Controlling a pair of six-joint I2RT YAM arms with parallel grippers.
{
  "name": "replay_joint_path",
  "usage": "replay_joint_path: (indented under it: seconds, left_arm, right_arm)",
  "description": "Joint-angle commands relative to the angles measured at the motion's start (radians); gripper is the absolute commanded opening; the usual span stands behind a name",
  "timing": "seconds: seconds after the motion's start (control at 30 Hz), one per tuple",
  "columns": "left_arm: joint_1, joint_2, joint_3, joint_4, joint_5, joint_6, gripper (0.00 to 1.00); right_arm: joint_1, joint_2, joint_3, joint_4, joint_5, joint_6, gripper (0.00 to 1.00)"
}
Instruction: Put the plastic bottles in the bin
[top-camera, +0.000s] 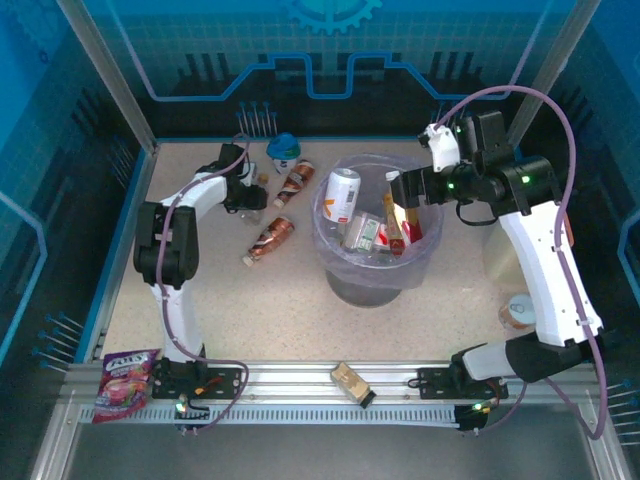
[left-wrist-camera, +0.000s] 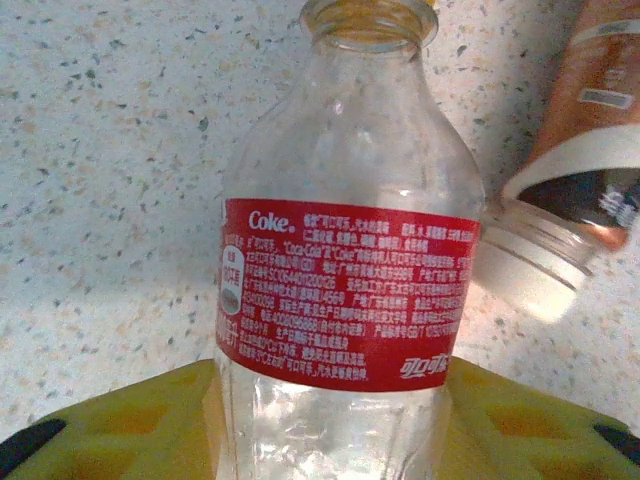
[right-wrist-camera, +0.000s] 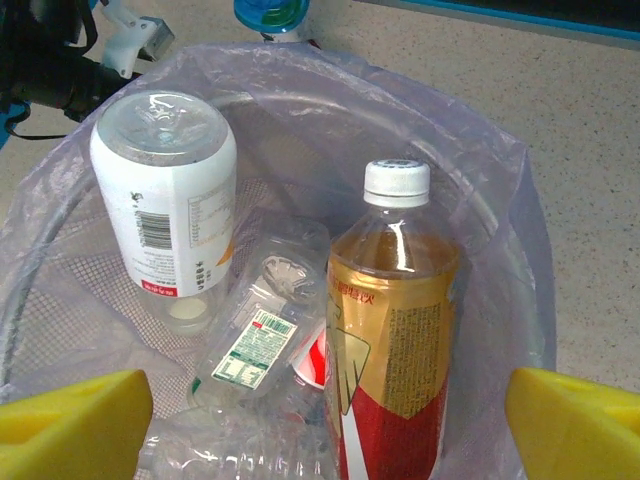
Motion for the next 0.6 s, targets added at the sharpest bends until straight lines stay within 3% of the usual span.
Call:
replay_joint_path:
  seconds: [0.0, 0.23, 0.37, 0.57]
  left_arm:
    - [0.008, -0.139, 0.065, -0.078, 0.000, 0.011, 0.46]
    - [-0.025, -0.412, -0.009, -0.091, 0.215, -0.010, 0.48]
    - [-0.099, -0.604, -0.151, -0.002, 0.254, -0.093, 0.46]
    - [-0.238, -0.867, -0.352, 0.168, 0.264, -0.230, 0.40]
  right_arm:
    - [-0.015, -0.043, -0.022, 0.057, -0.039, 0.036, 0.92]
    - [0.012, -0.005, -0.009, 0.219, -0.207, 0.113, 0.90]
    - [0.054, 0.031, -0.010, 0.382, -0.277, 0.195, 0.89]
    - [0.195, 0.159, 0.055, 0.581, -0.353, 0.291, 0.90]
